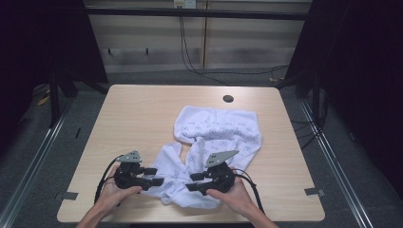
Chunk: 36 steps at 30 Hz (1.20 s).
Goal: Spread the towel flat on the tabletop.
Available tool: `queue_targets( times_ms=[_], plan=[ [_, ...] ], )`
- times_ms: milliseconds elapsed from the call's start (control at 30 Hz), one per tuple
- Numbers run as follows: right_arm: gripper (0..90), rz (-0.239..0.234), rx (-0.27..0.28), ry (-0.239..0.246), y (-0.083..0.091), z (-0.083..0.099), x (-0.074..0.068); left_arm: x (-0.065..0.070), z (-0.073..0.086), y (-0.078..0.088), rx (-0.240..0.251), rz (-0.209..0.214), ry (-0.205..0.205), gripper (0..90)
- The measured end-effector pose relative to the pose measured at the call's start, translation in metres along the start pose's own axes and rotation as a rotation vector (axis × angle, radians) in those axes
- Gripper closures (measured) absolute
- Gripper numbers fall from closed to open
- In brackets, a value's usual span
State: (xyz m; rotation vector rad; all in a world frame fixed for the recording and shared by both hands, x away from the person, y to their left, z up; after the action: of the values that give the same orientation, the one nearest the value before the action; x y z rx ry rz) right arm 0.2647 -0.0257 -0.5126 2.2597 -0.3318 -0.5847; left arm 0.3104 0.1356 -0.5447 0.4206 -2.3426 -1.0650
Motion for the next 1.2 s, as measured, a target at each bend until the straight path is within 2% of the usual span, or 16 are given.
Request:
queue_targets(
  times_ms=[133, 233, 300, 333, 367, 400, 433, 500, 600, 633, 700, 733, 833, 1000, 1067, 1200],
  plan=[
    [49.1, -0.011, -0.039, 0.046, -0.016, 0.004, -0.012, 0.010, -0.003, 0.007, 0.032, 0.034, -0.038, 42.0],
    [46.4, -0.023, -0.045, 0.053, -0.019, 0.006, -0.016, 0.019, 0.001, 0.004, 0.004, 0.044, -0.079, 42.1],
    [46.1, -0.020, -0.068, 0.056, -0.023, 0.011, -0.016, 0.015, 0.002, -0.002, -0.035, -0.013, -0.078, 63.8],
    [46.1, -0.020, -0.068, 0.056, -0.023, 0.011, -0.016, 0.014, 0.002, -0.004, -0.046, -0.016, -0.073, 63.8],
    [62.6, 0.023, -0.090, 0.076, -0.025, 0.015, -0.015, 0.012, 0.000, -0.005, -0.043, -0.019, -0.065, 79.8],
    [62.6, 0.023, -0.090, 0.076, -0.025, 0.015, -0.015, 0.011, -0.003, -0.005, -0.042, -0.026, -0.055, 79.8],
    [76.7, 0.033, -0.079, 0.080, -0.021, 0.017, -0.014, 0.011, -0.008, -0.004, -0.027, -0.034, -0.043, 83.5],
    [80.9, 0.026, -0.067, 0.075, -0.018, 0.016, -0.014, 0.011, -0.017, 0.001, 0.014, -0.031, -0.023, 83.8],
    [85.4, 0.031, 0.010, 0.050, 0.004, 0.012, -0.007, 0.014, -0.028, 0.009, 0.057, 0.013, -0.013, 82.3],
    [85.6, 0.043, 0.081, 0.008, 0.028, 0.009, 0.003, 0.015, -0.031, 0.012, 0.071, 0.026, -0.002, 82.0],
    [85.8, 0.046, 0.105, -0.007, 0.036, 0.009, 0.007, 0.017, -0.036, 0.015, 0.102, 0.036, 0.012, 81.6],
    [86.6, 0.071, 0.143, -0.024, 0.052, 0.010, 0.015, 0.015, -0.037, 0.016, 0.099, 0.016, 0.015, 82.1],
    [87.3, 0.126, 0.191, -0.074, 0.080, 0.018, 0.033, 0.011, -0.043, 0.017, 0.134, 0.032, 0.047, 80.5],
    [87.4, 0.235, 0.221, -0.160, 0.109, 0.039, 0.068, 0.016, -0.045, 0.010, 0.103, 0.021, 0.036, 75.8],
    [87.3, 0.265, 0.231, -0.225, 0.117, 0.049, 0.086, 0.023, -0.042, 0.006, 0.077, 0.035, 0.024, 68.2],
    [85.1, 0.310, 0.207, -0.339, 0.122, 0.074, 0.125, 0.027, -0.041, -0.003, 0.056, 0.013, 0.005, 66.9]
  ],
)
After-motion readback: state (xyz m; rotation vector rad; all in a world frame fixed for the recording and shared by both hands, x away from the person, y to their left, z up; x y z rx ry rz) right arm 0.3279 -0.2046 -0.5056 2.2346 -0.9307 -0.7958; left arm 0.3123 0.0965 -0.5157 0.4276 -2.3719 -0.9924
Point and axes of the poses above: each handheld gripper's, and its own axes: y roughly backward along the jaws, z roughly out of its underside, x roughly to its right, the point moved 9 cm from there along -y, roughly forward along the jaws, and after that the axes turned 14 degrees about -x, right-handed, at the moved point
